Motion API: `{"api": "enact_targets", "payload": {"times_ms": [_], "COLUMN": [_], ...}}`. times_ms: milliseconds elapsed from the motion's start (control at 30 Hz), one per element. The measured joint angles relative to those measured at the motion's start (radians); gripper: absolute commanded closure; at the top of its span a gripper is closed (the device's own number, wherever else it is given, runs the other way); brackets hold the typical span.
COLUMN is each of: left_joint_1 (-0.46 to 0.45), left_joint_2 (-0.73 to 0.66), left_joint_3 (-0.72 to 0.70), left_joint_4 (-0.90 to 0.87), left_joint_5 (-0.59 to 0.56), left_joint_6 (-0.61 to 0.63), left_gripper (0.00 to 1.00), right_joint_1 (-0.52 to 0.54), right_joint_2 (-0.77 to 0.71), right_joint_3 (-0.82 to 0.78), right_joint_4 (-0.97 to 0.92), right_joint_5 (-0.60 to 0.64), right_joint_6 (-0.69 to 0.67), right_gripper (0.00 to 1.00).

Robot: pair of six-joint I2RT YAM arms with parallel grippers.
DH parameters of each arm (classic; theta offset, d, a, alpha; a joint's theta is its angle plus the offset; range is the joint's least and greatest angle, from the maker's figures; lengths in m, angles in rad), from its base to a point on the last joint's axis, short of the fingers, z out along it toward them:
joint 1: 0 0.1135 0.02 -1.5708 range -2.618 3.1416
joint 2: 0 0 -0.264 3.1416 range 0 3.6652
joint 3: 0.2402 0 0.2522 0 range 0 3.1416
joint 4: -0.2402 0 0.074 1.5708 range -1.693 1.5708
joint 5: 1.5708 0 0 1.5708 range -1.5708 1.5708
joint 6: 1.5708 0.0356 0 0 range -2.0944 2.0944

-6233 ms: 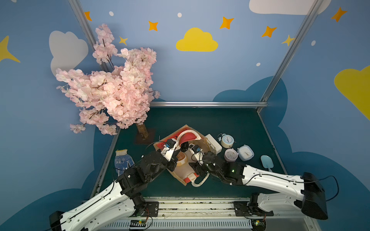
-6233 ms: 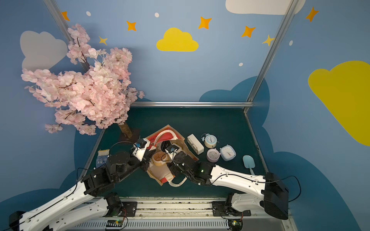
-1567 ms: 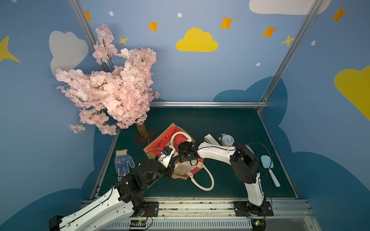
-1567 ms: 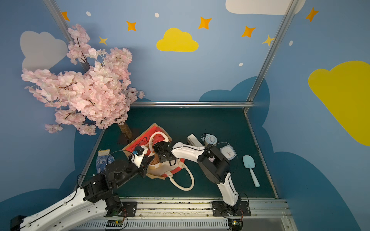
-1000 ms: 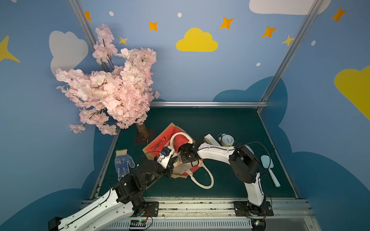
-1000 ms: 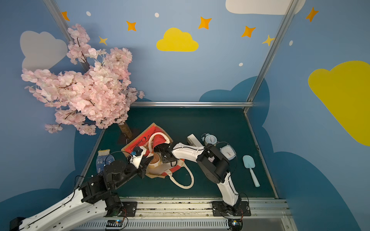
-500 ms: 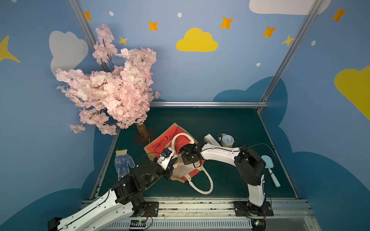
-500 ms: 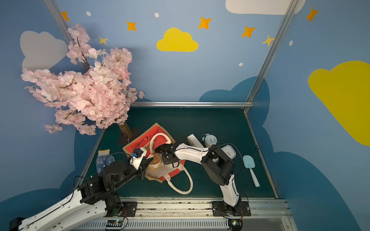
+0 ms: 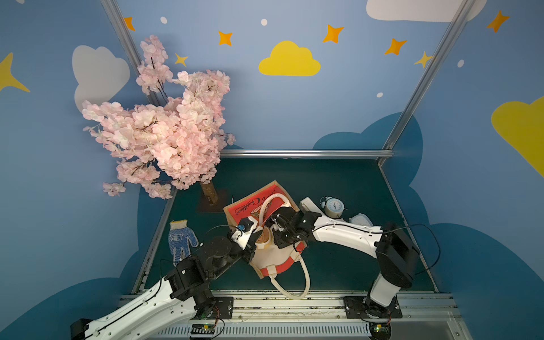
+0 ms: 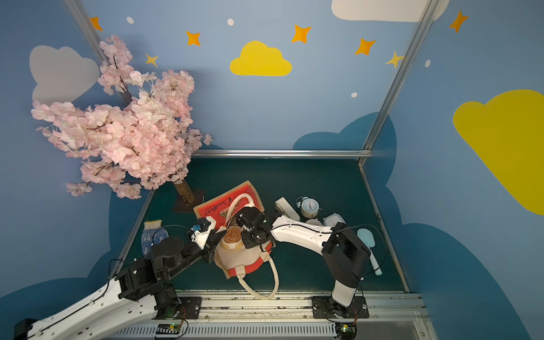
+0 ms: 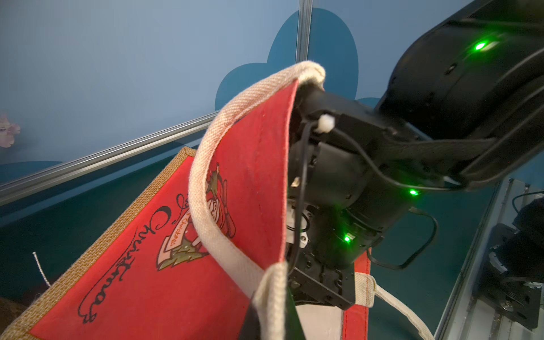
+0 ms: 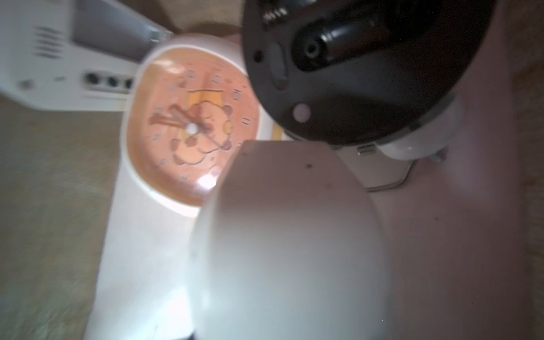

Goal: Take the alarm clock out of the canvas bag
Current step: Pick up the alarm from the canvas bag.

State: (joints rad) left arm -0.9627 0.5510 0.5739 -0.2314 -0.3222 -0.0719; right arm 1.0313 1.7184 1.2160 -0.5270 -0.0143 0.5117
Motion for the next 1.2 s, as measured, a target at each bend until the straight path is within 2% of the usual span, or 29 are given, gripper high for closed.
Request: {"api": "enact_targets", "payload": {"times_ms": [367, 700, 967, 1200], "left_joint_1": [-0.001, -0.002, -0.002, -0.002], "left_joint_2": [0.024, 0.039, 0.070, 0.092], "left_joint_3": [0.003, 0.026, 0.043, 0.052], "left_joint_4": [0.011, -0.006, -0.015, -0.014], "left_joint_5": [-0.079, -0.140, -0.159, -0.164], "left_joint_6": [-0.018, -0.031, -0.032, -0.032], "left_gripper": [0.91, 0.91, 0.91, 0.91], "right_joint_1": [0.009, 0.039, 0.051, 0.050], "right_joint_2": [-0.023, -0.059, -0.193, -0.267], "right_joint_3": [-0.013, -0.064, -0.143, -0.143], "right_joint_4": [0.027, 0.024, 0.032, 0.041], "right_joint_5": [-0.109, -0.158, -0.104, 0.005], "right_joint_6": [-0.012, -0.023, -0.024, -0.008], "right_gripper": [0.88, 0.88, 0.88, 0.89]}}
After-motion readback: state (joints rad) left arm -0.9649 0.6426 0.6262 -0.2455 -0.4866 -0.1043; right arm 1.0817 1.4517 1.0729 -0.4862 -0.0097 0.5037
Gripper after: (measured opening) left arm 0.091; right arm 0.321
